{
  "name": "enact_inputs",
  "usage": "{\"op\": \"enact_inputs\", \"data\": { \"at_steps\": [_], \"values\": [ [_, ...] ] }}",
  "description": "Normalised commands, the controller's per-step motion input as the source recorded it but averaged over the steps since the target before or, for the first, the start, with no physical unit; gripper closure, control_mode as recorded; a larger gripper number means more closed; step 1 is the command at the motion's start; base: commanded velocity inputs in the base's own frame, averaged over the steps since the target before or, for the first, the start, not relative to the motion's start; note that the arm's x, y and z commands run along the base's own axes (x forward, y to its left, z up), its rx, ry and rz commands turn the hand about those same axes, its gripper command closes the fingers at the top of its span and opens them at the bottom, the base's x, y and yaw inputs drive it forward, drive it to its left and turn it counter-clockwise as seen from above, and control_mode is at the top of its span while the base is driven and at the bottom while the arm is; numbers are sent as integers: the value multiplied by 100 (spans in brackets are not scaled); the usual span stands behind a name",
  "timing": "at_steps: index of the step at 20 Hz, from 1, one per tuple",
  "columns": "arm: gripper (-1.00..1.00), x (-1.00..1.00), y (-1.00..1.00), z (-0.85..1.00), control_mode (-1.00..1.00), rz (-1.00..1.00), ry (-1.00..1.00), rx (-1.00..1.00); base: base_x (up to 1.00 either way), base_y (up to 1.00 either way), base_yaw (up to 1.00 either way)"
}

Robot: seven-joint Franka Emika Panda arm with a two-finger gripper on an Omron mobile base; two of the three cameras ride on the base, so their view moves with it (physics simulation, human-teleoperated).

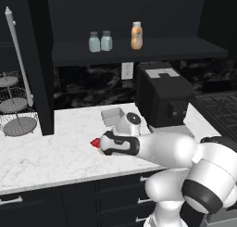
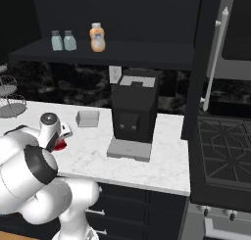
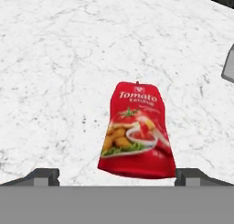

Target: Put the shaker and condiment bottle from the counter next to their counterparts in the cabinet.

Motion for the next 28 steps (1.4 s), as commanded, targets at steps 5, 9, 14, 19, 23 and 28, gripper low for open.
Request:
{"op": "enact_inputs", "data": {
  "at_steps": [5, 9, 14, 19, 23, 28],
  "values": [
    [-100, 34, 0, 4, -100, 0, 11, 7, 0, 0, 0],
    [-100, 19, 0, -1, -100, 0, 13, 3, 0, 0, 0],
    [-100, 14, 5, -8, -100, 0, 10, 0, 0, 0, 0],
    [-100, 10, 10, 0, -100, 0, 7, 0, 0, 0, 0],
    [-100, 4, 16, 0, -100, 0, 8, 0, 0, 0, 0],
    [-100, 0, 21, 0, -100, 0, 8, 0, 0, 0, 0]
  ]
}}
